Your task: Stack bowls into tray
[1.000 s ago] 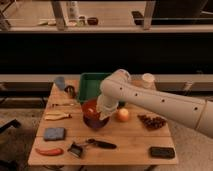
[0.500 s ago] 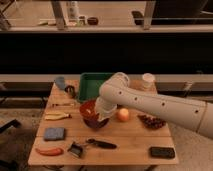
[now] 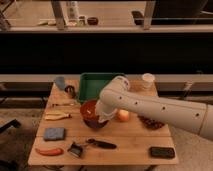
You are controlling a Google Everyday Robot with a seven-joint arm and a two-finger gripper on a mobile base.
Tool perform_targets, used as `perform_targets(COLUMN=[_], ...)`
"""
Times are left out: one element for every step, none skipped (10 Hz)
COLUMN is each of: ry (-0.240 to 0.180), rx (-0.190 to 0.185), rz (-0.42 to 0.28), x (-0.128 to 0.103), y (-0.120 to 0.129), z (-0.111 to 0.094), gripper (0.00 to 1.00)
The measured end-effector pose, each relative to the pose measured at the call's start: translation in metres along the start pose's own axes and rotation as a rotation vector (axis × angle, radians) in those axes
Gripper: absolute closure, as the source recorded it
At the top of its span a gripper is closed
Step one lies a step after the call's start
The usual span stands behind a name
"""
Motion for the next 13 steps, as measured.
perform_targets(ry=[0.003,0.008,0.016,0.021,0.027,0.035,0.034,0.037,0.038,0.039,0.045,0.053,0.063], rx=[0.003,0.009,0.015,0.021,0.025,0.03,0.032,0.036,0.039,0.04,0.042,0.045,0.049], rz=[-0.002,-0.004,-0.008,-0.014,-0.019,-0.023,-0.024,-0.026,-0.031,-0.036,-0.042,-0.046,-0.046], x=[0.0,0.001,0.001,0.0,-0.002,-0.002,-0.004,-0.004,-0.005,-0.006,-0.006,-0.004,-0.002], y=[0.0,0.001,0.003,0.004,0.005,0.007,0.01,0.011,0.012,0.012,0.012,0.011,0.008], z=[0.001,0.002,0.003,0.004,0.005,0.005,0.006,0.007,0.008,0.01,0.012,0.015,0.016], gripper=[1.0,1.0,1.0,1.0,1.0,1.0,1.0,1.0,1.0,1.0,1.0,1.0,1.0])
